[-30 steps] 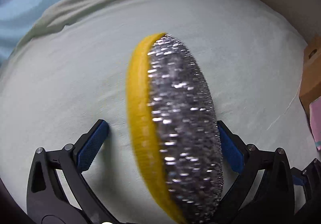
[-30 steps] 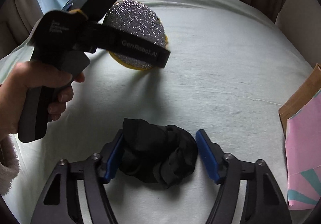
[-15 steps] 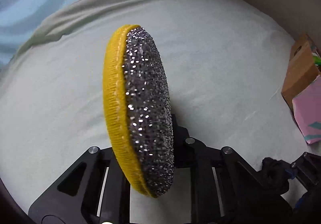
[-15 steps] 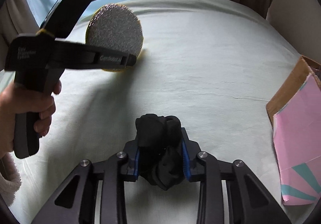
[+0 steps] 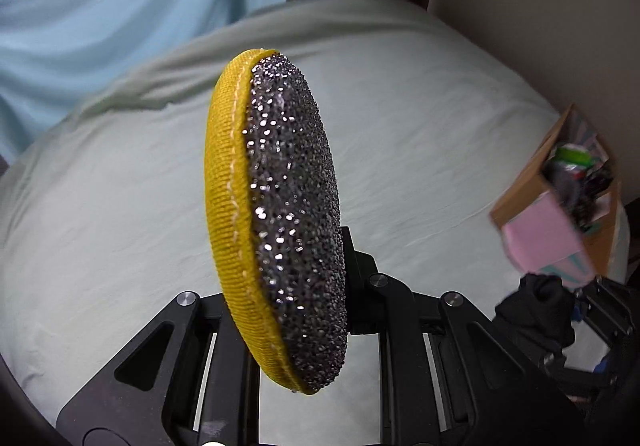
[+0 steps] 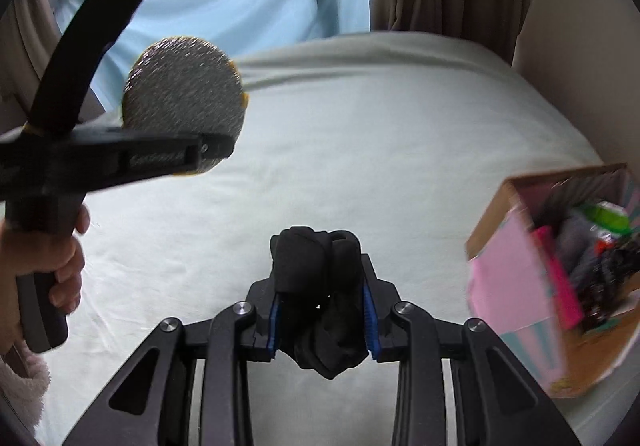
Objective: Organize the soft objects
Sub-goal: 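Carry the sponge and scrunchie over the box with both tools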
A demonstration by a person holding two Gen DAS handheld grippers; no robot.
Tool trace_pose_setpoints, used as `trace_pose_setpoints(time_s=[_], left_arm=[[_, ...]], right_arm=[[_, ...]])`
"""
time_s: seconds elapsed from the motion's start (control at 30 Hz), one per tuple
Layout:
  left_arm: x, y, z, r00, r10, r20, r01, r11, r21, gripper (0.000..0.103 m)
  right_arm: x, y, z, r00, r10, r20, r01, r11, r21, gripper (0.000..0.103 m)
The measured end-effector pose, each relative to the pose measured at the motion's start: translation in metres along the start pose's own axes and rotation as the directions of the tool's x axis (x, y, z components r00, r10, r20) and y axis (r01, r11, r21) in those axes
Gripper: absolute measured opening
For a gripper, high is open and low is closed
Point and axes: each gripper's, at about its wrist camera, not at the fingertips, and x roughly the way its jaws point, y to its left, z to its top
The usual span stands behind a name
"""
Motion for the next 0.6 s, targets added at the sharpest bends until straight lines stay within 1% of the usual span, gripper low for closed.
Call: trace_pose_setpoints(time_s=[0.2, 0.23, 0.37, 0.5, 0.6], left_arm=[[-0.067, -0.036, 0.017, 0.999, 0.047, 0.026, -0.047, 0.999, -0.011, 0.013], [-0.077, -0.044, 0.020, 0.998, 0.049, 0.029, -0.048, 0.999, -0.021, 0.013], [-0.113, -0.081, 0.030, 0.998, 0.051, 0.034, -0.049, 0.997, -0.065, 0.013], [-0.137, -0.123, 0.043, 0.999, 0.036, 0.036, -0.032, 0.993, -0.117, 0.013], [-0.144, -0.160, 0.055, 0.999, 0.032, 0.042, -0.026, 0.990, -0.138, 0.013]], right_arm=[[-0.065, -0.028, 0.035, 0.999, 0.036, 0.031, -0.036, 0.999, 0.006, 0.029], [-0.078, -0.034, 0.043, 0.998, 0.041, 0.037, -0.041, 0.999, -0.001, 0.029], [-0.109, -0.057, 0.066, 0.997, 0.060, 0.046, -0.060, 0.998, -0.012, 0.029], [-0.145, -0.097, 0.082, 0.997, 0.058, 0.057, -0.057, 0.998, -0.015, 0.029], [-0.163, -0.134, 0.092, 0.997, 0.048, 0.057, -0.047, 0.999, -0.009, 0.029]])
